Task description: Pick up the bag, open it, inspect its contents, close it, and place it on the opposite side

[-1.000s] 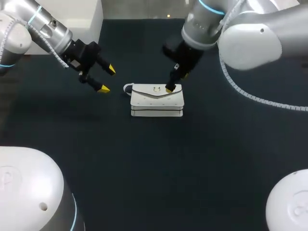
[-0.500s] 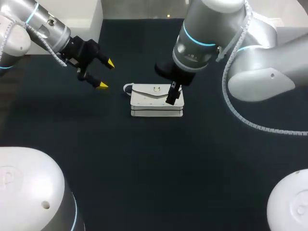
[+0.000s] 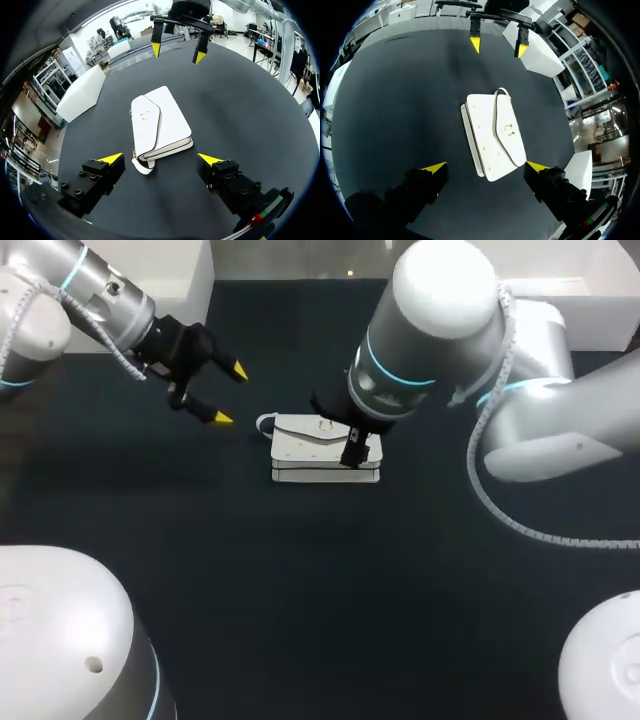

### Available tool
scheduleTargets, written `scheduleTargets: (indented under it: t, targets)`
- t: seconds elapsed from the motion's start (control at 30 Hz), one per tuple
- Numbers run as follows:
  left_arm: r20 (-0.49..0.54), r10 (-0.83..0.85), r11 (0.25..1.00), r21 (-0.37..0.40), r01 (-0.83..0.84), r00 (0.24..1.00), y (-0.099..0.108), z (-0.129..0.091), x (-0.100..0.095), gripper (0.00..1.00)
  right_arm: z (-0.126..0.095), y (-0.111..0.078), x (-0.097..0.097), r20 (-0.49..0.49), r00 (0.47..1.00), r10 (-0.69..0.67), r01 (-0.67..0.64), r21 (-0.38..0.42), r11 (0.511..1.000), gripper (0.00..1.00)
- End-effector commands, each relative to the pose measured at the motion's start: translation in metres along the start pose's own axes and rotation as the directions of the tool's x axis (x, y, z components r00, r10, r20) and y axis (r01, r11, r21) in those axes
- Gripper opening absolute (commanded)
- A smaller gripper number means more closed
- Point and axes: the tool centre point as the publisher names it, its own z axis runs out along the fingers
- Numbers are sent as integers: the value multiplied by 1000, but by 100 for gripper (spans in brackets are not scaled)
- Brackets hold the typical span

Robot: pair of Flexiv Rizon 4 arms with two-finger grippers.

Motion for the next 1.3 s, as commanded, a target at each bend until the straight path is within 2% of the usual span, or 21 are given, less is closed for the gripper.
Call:
scheduleTargets:
  t: [0.03, 0.27, 0.73, 1.03, 1.3]
  targets:
    - [22, 39, 998, 38, -40, 999, 1, 9, 2, 100, 19, -8, 10, 147, 989, -31, 38, -44, 998, 100]
    - [23, 103, 992, 65, -104, 994, -7, 13, -1, 100, 26, -12, 10, 206, 976, -70, 88, -78, 993, 100]
    - [9, 114, 991, 72, -115, 993, -8, 15, -3, 100, 28, -13, 9, 202, 977, -61, 78, -75, 994, 100]
    - [72, 169, 982, 74, -174, 983, -17, 29, -5, 100, 44, -9, 14, 314, 932, -179, 199, -35, 979, 100]
    - [99, 203, 975, 73, -211, 974, -32, 37, -8, 100, 63, -18, 11, 315, 933, -174, 189, -19, 982, 100]
